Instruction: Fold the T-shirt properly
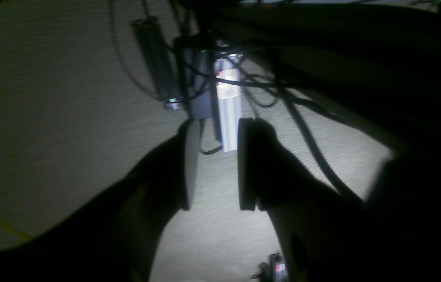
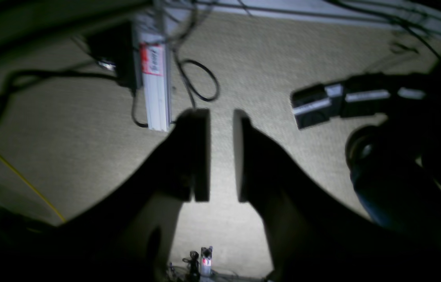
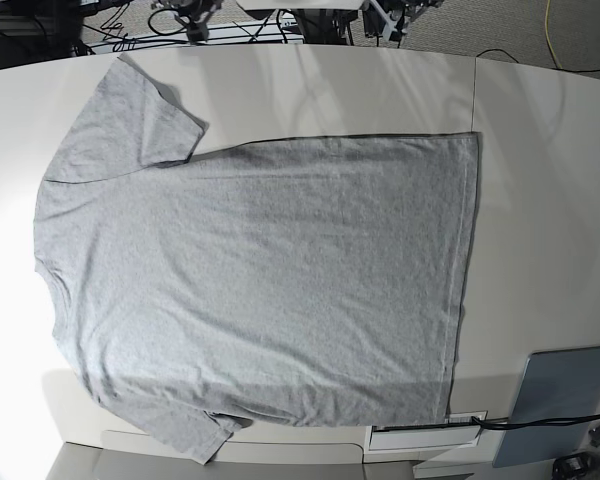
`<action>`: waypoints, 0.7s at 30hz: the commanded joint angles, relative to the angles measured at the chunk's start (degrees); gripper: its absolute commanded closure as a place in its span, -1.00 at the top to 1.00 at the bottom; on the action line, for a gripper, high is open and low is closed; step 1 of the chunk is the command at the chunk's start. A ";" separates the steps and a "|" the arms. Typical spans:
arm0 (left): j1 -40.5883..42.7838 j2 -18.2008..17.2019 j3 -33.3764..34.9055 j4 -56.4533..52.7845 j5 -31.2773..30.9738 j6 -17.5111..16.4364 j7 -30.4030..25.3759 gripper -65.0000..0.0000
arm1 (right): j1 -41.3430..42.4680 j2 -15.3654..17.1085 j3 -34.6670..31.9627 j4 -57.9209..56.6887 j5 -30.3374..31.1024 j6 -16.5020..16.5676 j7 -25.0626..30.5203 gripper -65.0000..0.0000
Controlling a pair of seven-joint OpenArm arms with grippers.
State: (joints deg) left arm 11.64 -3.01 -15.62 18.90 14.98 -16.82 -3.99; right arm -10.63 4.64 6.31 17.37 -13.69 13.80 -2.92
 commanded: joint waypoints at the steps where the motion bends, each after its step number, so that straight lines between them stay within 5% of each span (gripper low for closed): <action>1: 1.29 -0.04 0.13 1.62 -0.85 -0.81 -0.28 -0.42 | -0.52 0.46 0.00 0.26 0.24 0.28 0.37 -0.66; 14: 13.25 -0.57 0.13 18.80 -6.03 -2.82 6.01 -0.42 | -10.47 2.03 0.00 10.51 0.81 0.28 -0.48 -0.66; 21: 22.91 -3.15 0.13 33.53 -12.41 -9.60 10.71 -0.42 | -25.66 2.49 0.00 31.04 3.82 0.52 -4.22 -0.66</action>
State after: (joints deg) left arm 33.56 -5.74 -15.38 52.12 2.70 -25.80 7.20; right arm -35.77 6.42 6.13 48.16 -9.98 14.39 -7.97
